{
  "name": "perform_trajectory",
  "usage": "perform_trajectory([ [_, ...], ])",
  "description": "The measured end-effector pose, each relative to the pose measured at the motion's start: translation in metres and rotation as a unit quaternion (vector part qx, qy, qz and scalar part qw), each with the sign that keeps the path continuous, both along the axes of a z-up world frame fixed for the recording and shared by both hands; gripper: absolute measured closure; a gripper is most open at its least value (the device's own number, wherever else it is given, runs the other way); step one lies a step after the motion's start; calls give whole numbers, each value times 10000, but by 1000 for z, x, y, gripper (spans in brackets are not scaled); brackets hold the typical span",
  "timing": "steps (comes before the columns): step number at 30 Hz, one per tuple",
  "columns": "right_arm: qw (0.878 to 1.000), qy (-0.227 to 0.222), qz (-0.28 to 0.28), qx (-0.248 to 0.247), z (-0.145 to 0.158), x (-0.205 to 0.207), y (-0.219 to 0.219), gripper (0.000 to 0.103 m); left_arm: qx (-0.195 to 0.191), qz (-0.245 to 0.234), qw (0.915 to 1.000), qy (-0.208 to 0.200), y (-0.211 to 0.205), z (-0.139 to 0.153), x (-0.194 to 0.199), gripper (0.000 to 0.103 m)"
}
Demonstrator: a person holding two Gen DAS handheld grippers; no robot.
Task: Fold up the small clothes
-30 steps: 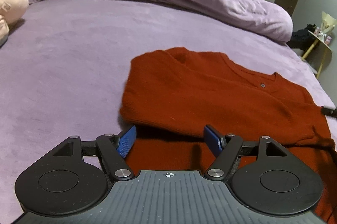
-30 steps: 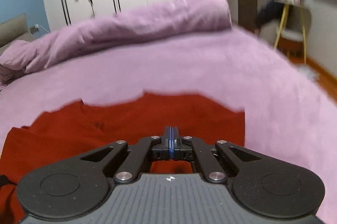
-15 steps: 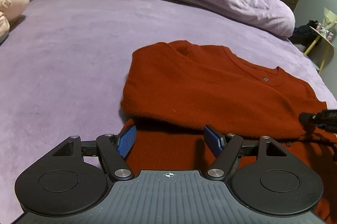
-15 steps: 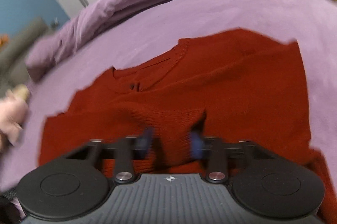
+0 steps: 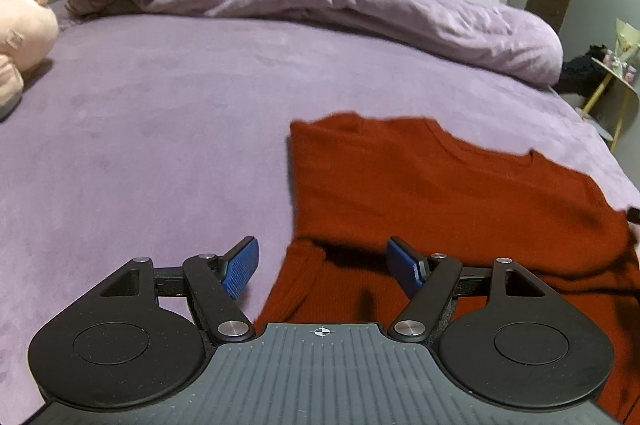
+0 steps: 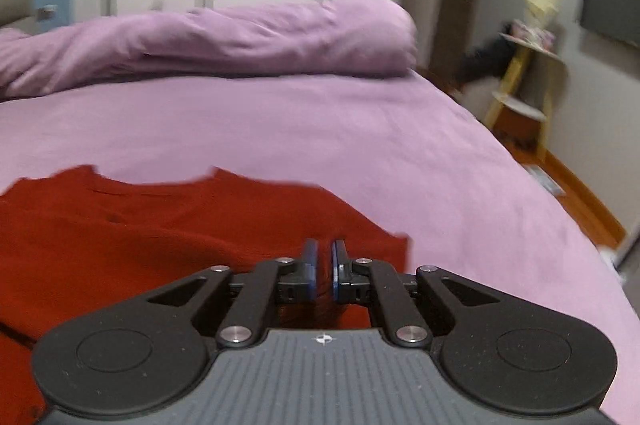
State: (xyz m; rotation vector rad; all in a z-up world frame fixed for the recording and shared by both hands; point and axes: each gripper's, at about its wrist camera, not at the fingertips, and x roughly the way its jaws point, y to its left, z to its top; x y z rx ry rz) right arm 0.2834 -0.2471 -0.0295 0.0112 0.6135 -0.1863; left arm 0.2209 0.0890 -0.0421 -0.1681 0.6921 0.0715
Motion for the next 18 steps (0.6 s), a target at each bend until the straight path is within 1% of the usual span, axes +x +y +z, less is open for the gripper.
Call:
perform_trajectory([
  [1, 9997, -109, -204, 1, -1, -4, 0, 90, 28, 36, 10000, -60, -2, 1, 2, 27],
  [2, 9991, -298, -263, 114, 0, -8, 5, 89, 48, 27, 9999, -99, -4, 3, 6, 27],
  [3, 9985, -419, -132, 331, 0, -12, 9, 89, 44, 11, 10000, -87, -7, 3, 12, 27],
  [4, 9968, -472, 140, 633, -1, -16, 14, 89, 27, -1, 10000, -76, -11, 3, 18, 27],
  [5, 9924, -445, 543, 1011, -3, -14, 27, 87, -3, -51, 9999, -115, -17, 3, 27, 27],
  [7, 9796, -229, 1215, 1586, -12, -5, 56, 86, 50, -99, 9998, -188, -28, 1, 42, 27],
  [9, 9686, -150, 1631, 1871, -20, 5, 78, 86, 147, -173, 9994, -265, -41, -3, 59, 26],
  [12, 9616, 42, 1932, 1951, -33, 25, 93, 86, 292, -202, 9992, -181, -55, -16, 82, 26],
  [14, 9696, 22, 1852, 1598, -38, 32, 84, 86, 451, -156, 9988, -126, -58, -25, 91, 26],
  [16, 9785, 61, 1659, 1225, -41, 31, 60, 87, 678, -114, 9976, -51, -59, -34, 96, 25],
  [17, 9829, 51, 1503, 1060, -43, 31, 41, 88, 733, -140, 9971, -116, -57, -37, 95, 20],
  [18, 9849, -9, 1400, 1016, -43, 28, 22, 93, 757, -149, 9969, -164, -54, -40, 94, 15],
])
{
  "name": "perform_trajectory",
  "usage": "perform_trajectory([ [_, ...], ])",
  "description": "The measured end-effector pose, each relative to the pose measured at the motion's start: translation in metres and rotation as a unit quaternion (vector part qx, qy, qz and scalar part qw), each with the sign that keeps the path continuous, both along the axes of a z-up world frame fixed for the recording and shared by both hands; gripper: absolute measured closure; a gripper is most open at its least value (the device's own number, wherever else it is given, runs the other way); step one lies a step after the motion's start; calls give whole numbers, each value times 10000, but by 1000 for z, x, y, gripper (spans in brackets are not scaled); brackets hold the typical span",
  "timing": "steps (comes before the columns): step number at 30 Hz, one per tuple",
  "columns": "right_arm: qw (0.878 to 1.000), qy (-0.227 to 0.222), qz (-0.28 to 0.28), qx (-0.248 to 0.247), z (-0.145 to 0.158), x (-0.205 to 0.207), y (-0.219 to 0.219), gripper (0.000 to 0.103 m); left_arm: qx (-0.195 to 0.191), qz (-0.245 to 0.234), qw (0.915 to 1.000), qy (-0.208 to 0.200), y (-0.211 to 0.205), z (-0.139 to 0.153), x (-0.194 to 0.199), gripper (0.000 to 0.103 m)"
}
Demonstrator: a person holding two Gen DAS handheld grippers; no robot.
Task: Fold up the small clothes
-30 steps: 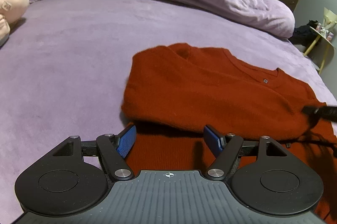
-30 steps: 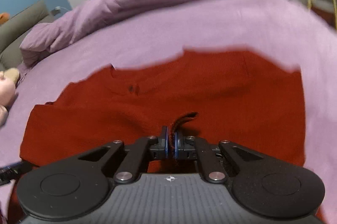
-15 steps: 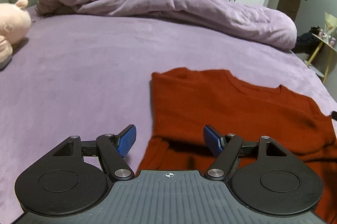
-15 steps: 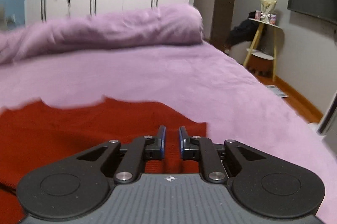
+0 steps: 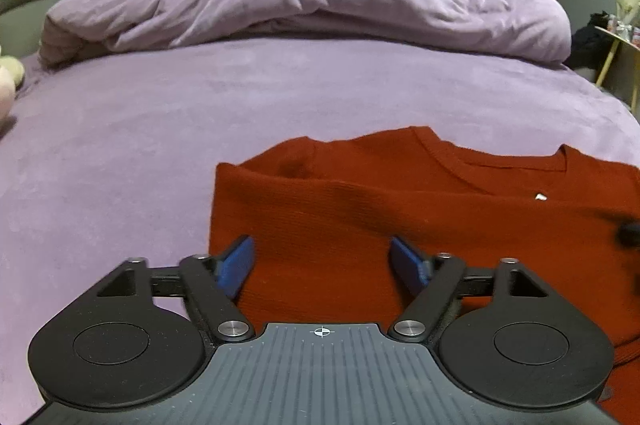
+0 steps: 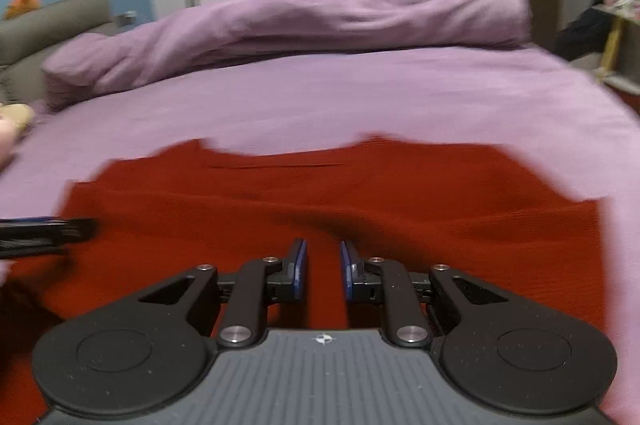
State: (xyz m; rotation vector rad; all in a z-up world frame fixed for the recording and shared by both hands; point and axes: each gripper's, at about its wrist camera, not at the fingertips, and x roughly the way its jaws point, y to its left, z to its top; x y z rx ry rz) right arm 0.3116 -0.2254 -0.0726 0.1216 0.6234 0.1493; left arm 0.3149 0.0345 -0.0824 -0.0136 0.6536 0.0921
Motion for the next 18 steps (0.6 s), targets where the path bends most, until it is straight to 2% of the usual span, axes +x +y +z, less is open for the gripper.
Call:
perform_trajectory([
  [2, 9992, -37, -387, -26, 1, -7, -36, 96, -164, 33, 9999, 37, 8, -3, -1, 14],
  [3, 9987, -57, -500, -5, 1, -10, -49, 103, -308, 59, 9995, 58, 13, -3, -1, 14],
  [4, 9980, -48, -608, 146, 1, -14, -61, 103, -365, 89, 9993, 71, 15, -3, -2, 14],
  [5, 9973, -40, -684, 249, 2, -18, -65, 103, -368, 137, 9992, 87, 16, -2, -3, 14],
  [7, 9968, -43, -791, -144, 8, -23, -50, 103, -372, 200, 9990, 131, 16, 4, -10, 17],
  [8, 9960, -46, -820, -362, 12, -30, -38, 95, -403, 186, 9989, 128, 16, 7, -14, 18],
  [9, 9963, -106, -780, -355, 15, -39, -29, 85, -472, 108, 9988, 104, 15, 10, -21, 17],
  [10, 9980, -193, -587, -142, 19, -53, -21, 79, -500, 45, 9987, 85, 15, 11, -27, 17],
  [11, 9994, -189, -266, 113, 19, -63, -15, 79, -488, -30, 9988, 67, 14, 12, -33, 17],
  [12, 9998, -106, -80, 139, 16, -68, -9, 78, -419, -125, 9990, 88, 11, 11, -38, 17],
  [13, 10000, -19, 27, -36, 12, -71, -2, 78, -306, -191, 9993, 112, 9, 10, -40, 17],
  [14, 9991, 3, 84, -411, 7, -73, 6, 78, -141, -254, 9995, 116, 5, 7, -42, 17],
  [16, 9979, -79, -51, -636, 5, -74, 1, 78, 23, -357, 9992, 157, 3, 6, -41, 17],
  [18, 9953, -90, -433, -861, 6, -70, -12, 78, 57, -368, 9991, 193, 4, 7, -39, 16],
])
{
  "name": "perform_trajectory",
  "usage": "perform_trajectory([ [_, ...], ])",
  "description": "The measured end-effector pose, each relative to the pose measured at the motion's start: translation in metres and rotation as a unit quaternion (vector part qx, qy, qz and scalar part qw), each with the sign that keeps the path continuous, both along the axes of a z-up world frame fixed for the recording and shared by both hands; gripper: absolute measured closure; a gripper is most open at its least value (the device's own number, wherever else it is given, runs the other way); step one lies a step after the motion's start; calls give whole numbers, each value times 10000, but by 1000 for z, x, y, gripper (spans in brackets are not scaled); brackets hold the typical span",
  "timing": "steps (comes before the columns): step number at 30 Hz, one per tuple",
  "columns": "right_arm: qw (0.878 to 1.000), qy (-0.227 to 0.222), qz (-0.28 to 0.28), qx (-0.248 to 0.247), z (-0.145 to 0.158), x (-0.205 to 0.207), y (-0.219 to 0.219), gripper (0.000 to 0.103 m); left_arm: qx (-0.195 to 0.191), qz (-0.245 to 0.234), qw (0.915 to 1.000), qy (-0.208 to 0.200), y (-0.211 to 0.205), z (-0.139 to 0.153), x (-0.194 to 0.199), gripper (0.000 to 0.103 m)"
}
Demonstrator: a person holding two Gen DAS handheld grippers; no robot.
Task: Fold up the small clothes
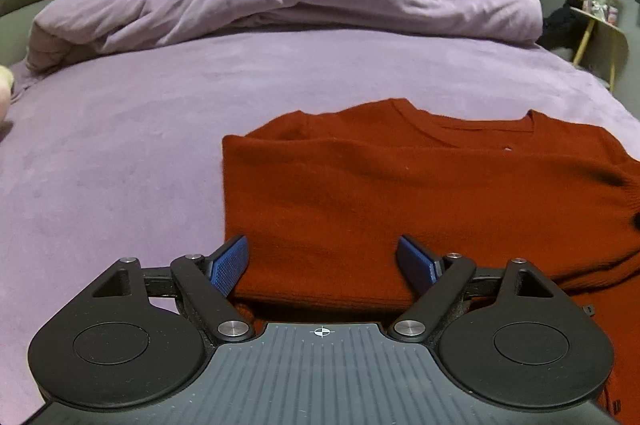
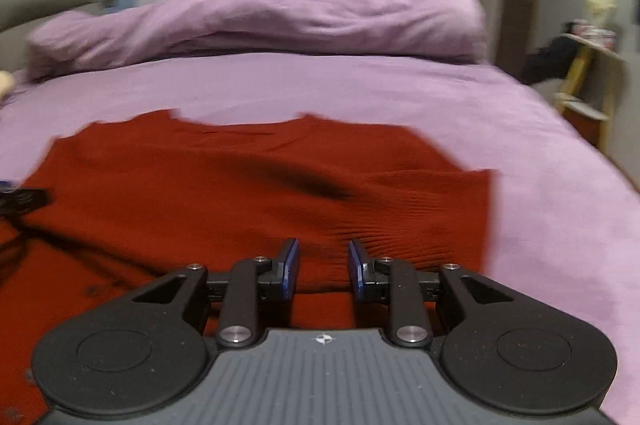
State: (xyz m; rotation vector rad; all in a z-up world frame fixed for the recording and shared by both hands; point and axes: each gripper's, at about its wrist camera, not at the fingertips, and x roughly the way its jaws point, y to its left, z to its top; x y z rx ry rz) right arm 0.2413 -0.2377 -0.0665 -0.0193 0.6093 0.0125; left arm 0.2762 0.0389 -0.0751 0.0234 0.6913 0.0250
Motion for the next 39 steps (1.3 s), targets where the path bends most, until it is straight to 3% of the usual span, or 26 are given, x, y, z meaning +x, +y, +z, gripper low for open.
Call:
perform_trajectory([
  [4, 9990, -68, -228, -373, -4, -2, -20, 77, 103, 10, 9999, 70, 4, -2, 2, 12],
  [6, 9975, 17, -384, -599, -3, -7, -24, 65, 1, 120, 9997, 189, 9, 2, 0, 11],
  [7, 9976, 38, -410, -553, -1, -9, -27, 64, -215, 233, 9990, 316, 15, 4, -2, 11],
  [11, 9977, 386, -541, -160, 8, -53, -37, 63, -627, 462, 9952, 601, 38, 11, -29, 14],
  [16, 9948, 821, -600, 68, 11, -152, -55, 60, -281, 145, 9966, 759, 53, 15, -111, 14],
  [19, 9909, 979, -687, 624, 18, -207, -70, 59, -190, -18, 9951, 968, 58, 14, -168, 14],
  [24, 9824, 1247, -449, 1313, 24, -248, -82, 36, -551, 63, 9926, 1080, 64, 17, -226, 18],
  [26, 9779, 1365, -507, 1501, 22, -258, -88, 36, -672, 192, 9912, 1122, 68, 19, -238, 21],
  [30, 9626, 1493, -728, 2141, 21, -268, -102, 40, -1172, 403, 9831, 1345, 81, 15, -247, 33],
  [33, 9451, 1744, -717, 2669, 10, -267, -109, 58, -1449, 378, 9785, 1420, 85, 14, -246, 39],
  [37, 9357, 1812, -778, 2925, 0, -267, -112, 76, -1374, 124, 9785, 1532, 82, 13, -241, 49],
  [38, 9324, 1824, -782, 3020, -2, -267, -113, 80, -1413, 31, 9776, 1561, 82, 13, -240, 60],
  [39, 9279, 1862, -766, 3137, -4, -267, -115, 92, -1471, -61, 9760, 1606, 82, 13, -238, 70],
])
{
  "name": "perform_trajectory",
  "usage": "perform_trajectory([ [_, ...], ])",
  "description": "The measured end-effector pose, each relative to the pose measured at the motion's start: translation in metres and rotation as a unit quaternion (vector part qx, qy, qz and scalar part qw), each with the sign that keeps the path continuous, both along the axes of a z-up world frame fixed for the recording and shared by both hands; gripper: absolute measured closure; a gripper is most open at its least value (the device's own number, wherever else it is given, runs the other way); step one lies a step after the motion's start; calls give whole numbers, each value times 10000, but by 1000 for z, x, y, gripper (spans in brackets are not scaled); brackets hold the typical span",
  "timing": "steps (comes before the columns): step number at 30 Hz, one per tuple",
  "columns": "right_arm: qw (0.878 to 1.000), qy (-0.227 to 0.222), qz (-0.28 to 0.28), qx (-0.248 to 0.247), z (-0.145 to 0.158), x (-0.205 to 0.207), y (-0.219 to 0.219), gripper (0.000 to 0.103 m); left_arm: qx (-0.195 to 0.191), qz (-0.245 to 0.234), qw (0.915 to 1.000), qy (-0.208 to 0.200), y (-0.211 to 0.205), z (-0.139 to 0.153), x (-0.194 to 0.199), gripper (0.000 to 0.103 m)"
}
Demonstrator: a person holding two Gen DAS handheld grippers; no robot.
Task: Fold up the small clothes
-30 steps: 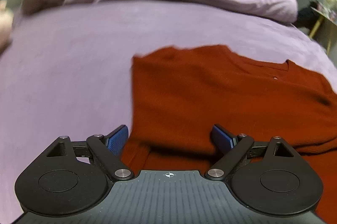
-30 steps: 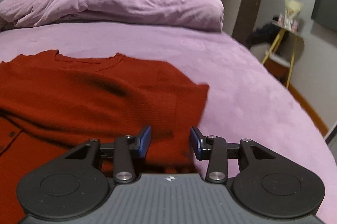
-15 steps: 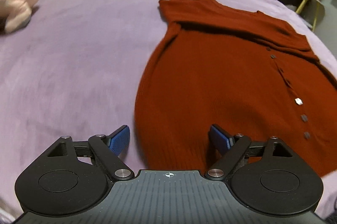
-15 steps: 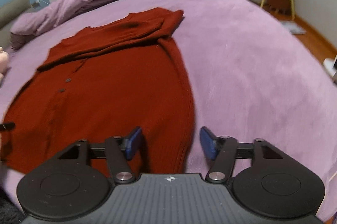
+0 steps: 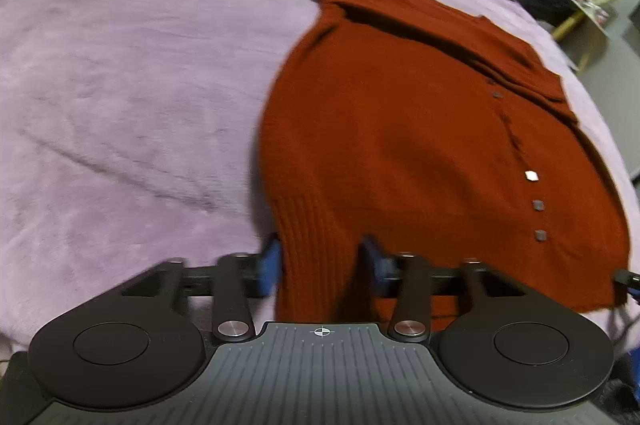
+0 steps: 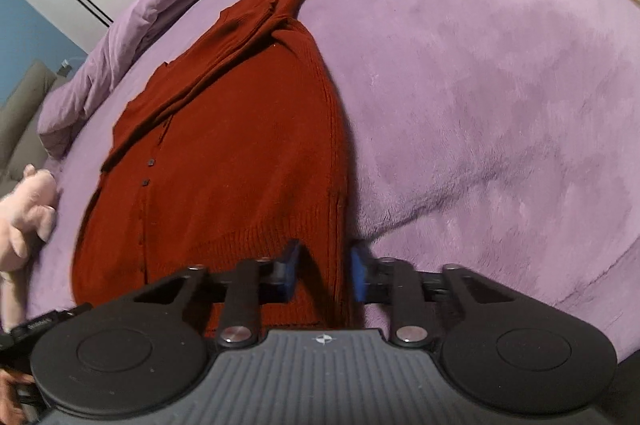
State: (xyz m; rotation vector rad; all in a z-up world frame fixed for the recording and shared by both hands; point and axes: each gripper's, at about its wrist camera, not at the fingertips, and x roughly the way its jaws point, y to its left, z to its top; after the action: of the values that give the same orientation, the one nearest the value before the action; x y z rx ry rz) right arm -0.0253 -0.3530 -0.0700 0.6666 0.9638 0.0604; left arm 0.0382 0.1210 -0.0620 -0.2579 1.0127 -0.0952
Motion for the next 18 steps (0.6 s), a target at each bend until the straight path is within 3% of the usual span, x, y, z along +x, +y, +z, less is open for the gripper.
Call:
perform_trajectory([
  [2, 9997, 35, 12, 250, -2, 1, -2, 96, -87, -128, 9999, 38, 0, 0, 2, 89],
  [5, 9970, -119, 88, 756, 3, 5, -6, 98, -511, -75, 9987, -12, 5, 10, 7, 91],
  [8, 9881, -563, 34, 1434, 18, 18, -13, 98, -988, 85, 9943, -400, 12, 34, 19, 92],
  [10, 9848, -876, 4, 1498, 31, 34, -14, 98, -1134, 216, 9908, -711, 14, 50, 34, 92],
  [14, 9851, -1289, -140, 1134, 50, 76, -7, 98, -1000, 501, 9874, -1122, 9, 68, 74, 92],
  [18, 9890, -1402, -294, 362, 55, 122, 5, 98, -169, 426, 9896, -1362, -13, 67, 108, 89],
])
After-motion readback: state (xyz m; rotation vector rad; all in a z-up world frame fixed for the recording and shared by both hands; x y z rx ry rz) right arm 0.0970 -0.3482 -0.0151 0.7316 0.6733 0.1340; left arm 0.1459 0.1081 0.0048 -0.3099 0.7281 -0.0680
